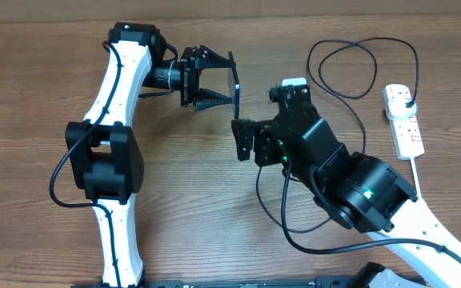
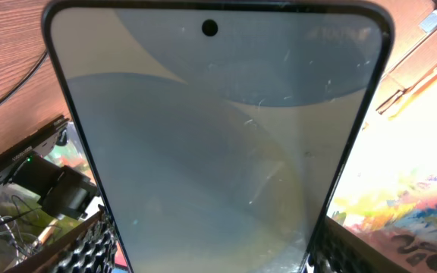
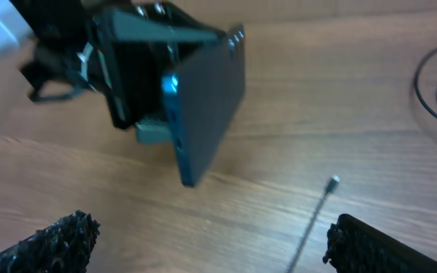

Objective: Plug charger to phone and switch on socket

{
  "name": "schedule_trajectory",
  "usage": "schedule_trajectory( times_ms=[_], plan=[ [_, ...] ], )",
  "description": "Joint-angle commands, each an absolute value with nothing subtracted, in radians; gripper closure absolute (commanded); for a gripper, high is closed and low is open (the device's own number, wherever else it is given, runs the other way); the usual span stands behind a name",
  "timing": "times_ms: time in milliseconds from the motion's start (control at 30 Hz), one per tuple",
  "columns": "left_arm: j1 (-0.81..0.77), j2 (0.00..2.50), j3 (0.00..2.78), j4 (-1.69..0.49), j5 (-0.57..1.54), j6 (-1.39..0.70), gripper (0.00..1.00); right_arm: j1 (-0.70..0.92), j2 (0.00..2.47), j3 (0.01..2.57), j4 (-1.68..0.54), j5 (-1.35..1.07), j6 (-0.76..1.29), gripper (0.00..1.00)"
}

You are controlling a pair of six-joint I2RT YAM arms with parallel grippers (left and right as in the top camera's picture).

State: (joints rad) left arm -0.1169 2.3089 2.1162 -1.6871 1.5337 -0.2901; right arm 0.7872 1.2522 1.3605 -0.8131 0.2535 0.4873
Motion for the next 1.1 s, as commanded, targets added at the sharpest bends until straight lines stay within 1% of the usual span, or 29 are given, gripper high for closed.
schedule_trajectory(
  times_ms=[0, 233, 300, 367, 467, 567, 700, 833, 867, 900, 1000, 1067],
  plan=[
    [-0.117, 2.292, 2.143, -1.69, 1.581, -0.304, 0.3, 0.793, 1.271, 1.388, -0.772, 0.241, 0.499, 0.0],
    [-0.117, 2.292, 2.143, -1.69, 1.581, -0.312, 0.3, 0.793, 1.327, 1.388, -0.705, 0.209, 0.501, 0.0],
    [-0.117, 2.292, 2.143, -1.69, 1.581, -0.311, 0.3, 0.793, 1.351, 1.388, -0.685, 0.21, 0.501, 0.02],
    [-0.117, 2.292, 2.143, -1.69, 1.581, -0.312, 0.3, 0.793, 1.373, 1.388, -0.665, 0.247, 0.501, 0.05],
    [-0.117, 2.292, 2.143, -1.69, 1.581, -0.312, 0.3, 0.793, 1.402, 1.388, -0.655, 0.3, 0.502, 0.05],
    [-0.117, 2.292, 2.143, -1.69, 1.581, -0.312, 0.3, 0.793, 1.414, 1.388, -0.643, 0.303, 0.502, 0.06],
    [-0.117, 2.292, 2.143, -1.69, 1.581, -0.316, 0.3, 0.793, 1.415, 1.388, -0.633, 0.337, 0.501, 0.12],
    [-0.117, 2.292, 2.143, -1.69, 1.581, -0.316, 0.3, 0.793, 1.417, 1.387, -0.629, 0.345, 0.497, 0.15],
    [-0.117, 2.292, 2.143, -1.69, 1.581, -0.316, 0.3, 0.793, 1.424, 1.387, -0.628, 0.352, 0.497, 0.18],
    [-0.117, 2.292, 2.143, -1.69, 1.581, -0.316, 0.3, 0.793, 1.43, 1.387, -0.625, 0.355, 0.497, 0.19],
    [-0.117, 2.292, 2.143, -1.69, 1.581, -0.316, 0.3, 0.793, 1.439, 1.387, -0.624, 0.349, 0.498, 0.19],
    [-0.116, 2.292, 2.143, -1.69, 1.581, -0.316, 0.3, 0.793, 1.436, 1.388, -0.625, 0.328, 0.498, 0.08]
  ],
)
